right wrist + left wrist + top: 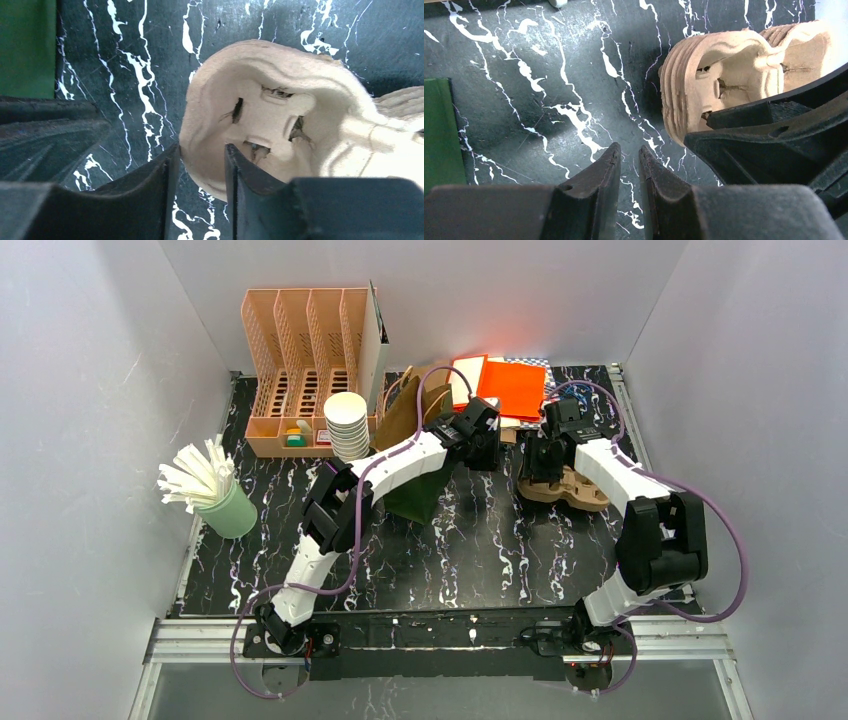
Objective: Pack the takeout coffee
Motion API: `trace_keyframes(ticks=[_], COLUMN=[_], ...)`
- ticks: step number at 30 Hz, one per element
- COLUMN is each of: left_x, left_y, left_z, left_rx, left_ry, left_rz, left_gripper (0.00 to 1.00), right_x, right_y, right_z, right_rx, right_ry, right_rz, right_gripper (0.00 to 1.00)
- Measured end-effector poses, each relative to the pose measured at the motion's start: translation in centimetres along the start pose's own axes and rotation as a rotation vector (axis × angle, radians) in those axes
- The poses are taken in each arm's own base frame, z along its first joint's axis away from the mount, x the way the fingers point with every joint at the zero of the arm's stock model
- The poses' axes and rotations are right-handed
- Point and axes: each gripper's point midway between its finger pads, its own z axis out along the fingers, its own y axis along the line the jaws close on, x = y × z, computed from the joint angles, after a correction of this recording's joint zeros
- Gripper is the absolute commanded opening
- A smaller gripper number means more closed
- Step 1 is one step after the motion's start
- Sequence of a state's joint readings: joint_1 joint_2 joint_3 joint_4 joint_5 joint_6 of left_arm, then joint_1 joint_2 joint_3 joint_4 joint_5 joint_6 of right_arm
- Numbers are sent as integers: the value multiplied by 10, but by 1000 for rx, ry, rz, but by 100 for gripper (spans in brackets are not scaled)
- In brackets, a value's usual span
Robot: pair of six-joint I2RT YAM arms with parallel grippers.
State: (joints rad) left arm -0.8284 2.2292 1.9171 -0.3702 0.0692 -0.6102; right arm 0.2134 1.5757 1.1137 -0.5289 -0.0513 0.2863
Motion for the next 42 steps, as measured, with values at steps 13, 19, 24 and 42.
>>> trace_keyframes(ticks=[13, 19, 24, 42], left_x=[1, -1, -5, 13], left_y=[-7, -16, -29, -39], left_z=[0, 1, 1, 34], left_rx=[29, 70, 123, 186], left_ry=[10, 6, -3, 44], left_rz=[-25, -44, -65, -121], left_gripper=[28, 49, 52, 55], right_x=[-10, -14, -22, -28], right_y=[4, 6, 8, 8], right_z=[-8, -28, -47, -62], right_rx=[-5, -6, -9, -7], right_ry=[-27, -67, -131, -178], right_rz=[-7, -13, -26, -41], right_gripper=[23, 19, 17, 16])
